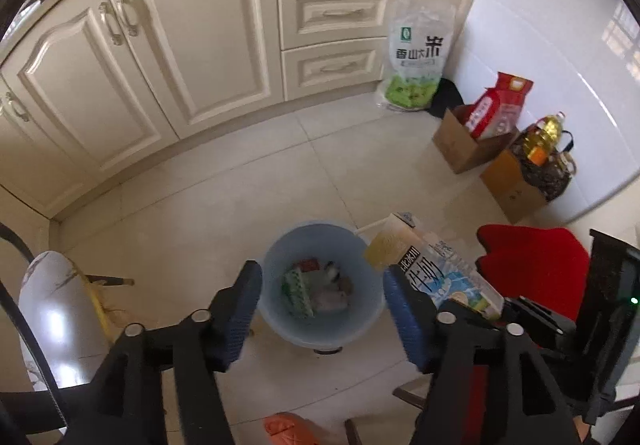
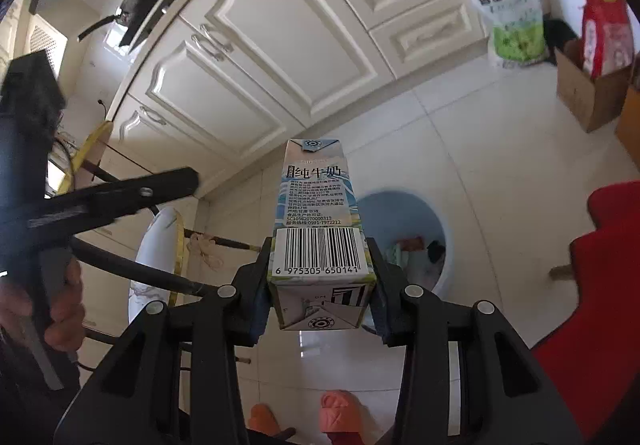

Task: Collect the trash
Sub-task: 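Carry the scrap and milk carton over the blue bucket and open both tools, then move both tools back over the table toward the remaining trash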

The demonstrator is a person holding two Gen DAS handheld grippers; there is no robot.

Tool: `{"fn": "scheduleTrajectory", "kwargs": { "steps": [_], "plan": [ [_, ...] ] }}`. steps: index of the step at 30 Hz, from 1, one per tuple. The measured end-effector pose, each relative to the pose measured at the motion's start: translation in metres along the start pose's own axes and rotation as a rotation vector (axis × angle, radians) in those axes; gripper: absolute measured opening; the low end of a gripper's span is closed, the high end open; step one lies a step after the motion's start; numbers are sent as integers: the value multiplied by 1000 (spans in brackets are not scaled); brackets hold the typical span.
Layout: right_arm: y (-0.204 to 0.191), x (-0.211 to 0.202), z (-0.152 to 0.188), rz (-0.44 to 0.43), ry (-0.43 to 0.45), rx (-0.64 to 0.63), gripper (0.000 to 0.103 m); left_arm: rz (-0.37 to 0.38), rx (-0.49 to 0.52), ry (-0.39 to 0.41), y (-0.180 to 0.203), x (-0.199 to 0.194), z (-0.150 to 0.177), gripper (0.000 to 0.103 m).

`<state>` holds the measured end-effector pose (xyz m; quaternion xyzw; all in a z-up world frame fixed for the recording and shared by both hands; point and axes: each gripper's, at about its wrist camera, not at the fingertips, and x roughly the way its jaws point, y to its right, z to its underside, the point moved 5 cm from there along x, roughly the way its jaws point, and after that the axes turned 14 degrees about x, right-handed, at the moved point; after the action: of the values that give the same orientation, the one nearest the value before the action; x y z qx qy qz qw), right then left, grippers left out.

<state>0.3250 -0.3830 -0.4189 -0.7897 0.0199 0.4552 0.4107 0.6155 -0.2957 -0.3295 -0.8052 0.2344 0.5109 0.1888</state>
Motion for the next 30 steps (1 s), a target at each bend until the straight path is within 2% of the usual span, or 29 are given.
{"fn": "scheduleTrajectory", "kwargs": {
  "steps": [4,8,11,18,22,25,30],
  "plan": [
    [-5,18,-2,-3,3,0,41,-47,-4,3,5,-12,11,62],
    [-12,27,-1,27,11,16,58,-58,-11,10,13,-38,29,62],
    [-22,15,4,19,24,-1,58,-82,-7,30,14,-61,38,62],
    [-52,-53,12,17,111,-45,66,-98,-6,89,19,-123,72,63],
    [-83,-99,21,22,165,-109,70,-108,-8,140,22,-166,96,67],
    [-111,-131,32,12,211,-149,77,-106,-13,188,21,-205,120,69],
    [-157,-169,48,7,280,-218,88,-147,-17,293,10,-285,172,82]
  ]
}}
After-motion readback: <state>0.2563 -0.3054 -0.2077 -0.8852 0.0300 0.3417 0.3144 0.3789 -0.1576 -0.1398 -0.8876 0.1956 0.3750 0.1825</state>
